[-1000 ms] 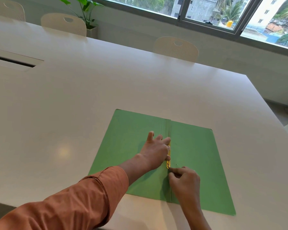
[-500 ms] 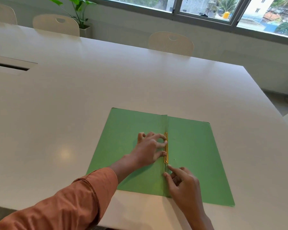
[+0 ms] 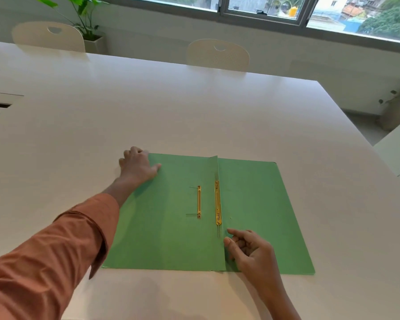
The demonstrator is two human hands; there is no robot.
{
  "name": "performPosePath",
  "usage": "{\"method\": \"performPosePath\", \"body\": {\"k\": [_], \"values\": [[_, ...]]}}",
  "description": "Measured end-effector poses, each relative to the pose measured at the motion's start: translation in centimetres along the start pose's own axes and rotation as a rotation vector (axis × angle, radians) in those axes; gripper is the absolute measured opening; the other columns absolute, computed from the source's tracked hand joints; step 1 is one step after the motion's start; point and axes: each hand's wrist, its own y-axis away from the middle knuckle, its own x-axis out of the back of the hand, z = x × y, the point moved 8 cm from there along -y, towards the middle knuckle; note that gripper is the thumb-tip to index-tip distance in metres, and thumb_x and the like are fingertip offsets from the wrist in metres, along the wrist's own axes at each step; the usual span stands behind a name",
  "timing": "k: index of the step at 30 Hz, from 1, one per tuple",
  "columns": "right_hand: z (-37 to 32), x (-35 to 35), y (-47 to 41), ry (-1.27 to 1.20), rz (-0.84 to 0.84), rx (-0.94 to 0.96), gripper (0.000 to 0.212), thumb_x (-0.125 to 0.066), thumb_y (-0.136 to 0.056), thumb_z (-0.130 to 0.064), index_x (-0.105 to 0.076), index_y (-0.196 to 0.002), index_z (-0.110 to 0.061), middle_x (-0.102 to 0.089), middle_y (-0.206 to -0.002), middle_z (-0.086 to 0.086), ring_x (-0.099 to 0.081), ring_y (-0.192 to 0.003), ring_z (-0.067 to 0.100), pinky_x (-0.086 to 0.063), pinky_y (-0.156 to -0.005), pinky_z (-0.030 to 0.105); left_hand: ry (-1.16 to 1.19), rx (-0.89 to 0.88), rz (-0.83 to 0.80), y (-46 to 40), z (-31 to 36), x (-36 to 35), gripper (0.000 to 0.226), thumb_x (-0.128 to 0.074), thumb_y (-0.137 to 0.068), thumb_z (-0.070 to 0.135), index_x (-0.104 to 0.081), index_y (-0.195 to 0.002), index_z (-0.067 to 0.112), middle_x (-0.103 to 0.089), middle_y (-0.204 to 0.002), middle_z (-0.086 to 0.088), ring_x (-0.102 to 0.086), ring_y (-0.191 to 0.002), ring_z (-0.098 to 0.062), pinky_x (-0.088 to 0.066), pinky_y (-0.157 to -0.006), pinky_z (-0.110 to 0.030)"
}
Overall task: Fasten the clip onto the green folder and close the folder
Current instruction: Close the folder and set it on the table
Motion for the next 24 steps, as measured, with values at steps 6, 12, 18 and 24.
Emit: {"method": "performPosePath", "body": {"k": [6,12,18,24], "values": [[-0.1,0.0,0.1,-0.021,0.012,0.01,0.024,-0.085,-0.086,-0.014,-0.082,-0.107,-0.023,-0.07,-0.078,0.003,-0.065,-0.065,0.019,-0.06,-0.065,0.032,0.02,0.062,-0.037,-1.5,-1.2,0.9,0.064,-0.067,-0.091,0.052,-0.058,-0.136,0.007,-0.048,-0.136,-0.022,-0.043,-0.129,-0.04,-0.041,-0.102,-0.049],[-0.1,-0.1,0.3,-0.025,0.021,0.023,0.023,-0.084,-0.086,-0.014,-0.082,-0.107,-0.023,-0.068,-0.077,0.0,-0.063,-0.064,0.012,-0.057,-0.064,0.024,0.212,0.13,-0.088,-2.2,-1.8,1.1,0.062,-0.072,-0.09,0.047,-0.062,-0.135,0.006,-0.053,-0.138,-0.023,-0.046,-0.131,-0.042,-0.044,-0.107,-0.047],[-0.2,0.0,0.2,-0.023,0.037,0.01,0.021,-0.085,-0.085,-0.014,-0.082,-0.105,-0.022,-0.067,-0.077,0.002,-0.064,-0.063,0.022,-0.058,-0.063,0.031,0.793,0.255,-0.123,-3.1,-2.7,1.2,0.036,-0.078,-0.092,0.025,-0.067,-0.113,-0.001,-0.063,-0.133,-0.022,-0.064,-0.105,-0.028,-0.054,-0.088,-0.035],[-0.3,-0.1,0.2,-0.054,0.03,-0.015,0.021,-0.084,-0.086,-0.01,-0.082,-0.104,-0.019,-0.069,-0.078,0.007,-0.067,-0.068,0.035,-0.061,-0.066,0.049,1.154,0.376,-0.19,-2.5,-2.8,2.3,0.045,-0.075,-0.095,0.028,-0.06,-0.128,0.002,-0.065,-0.132,-0.017,-0.066,-0.101,-0.024,-0.053,-0.071,-0.028]]}}
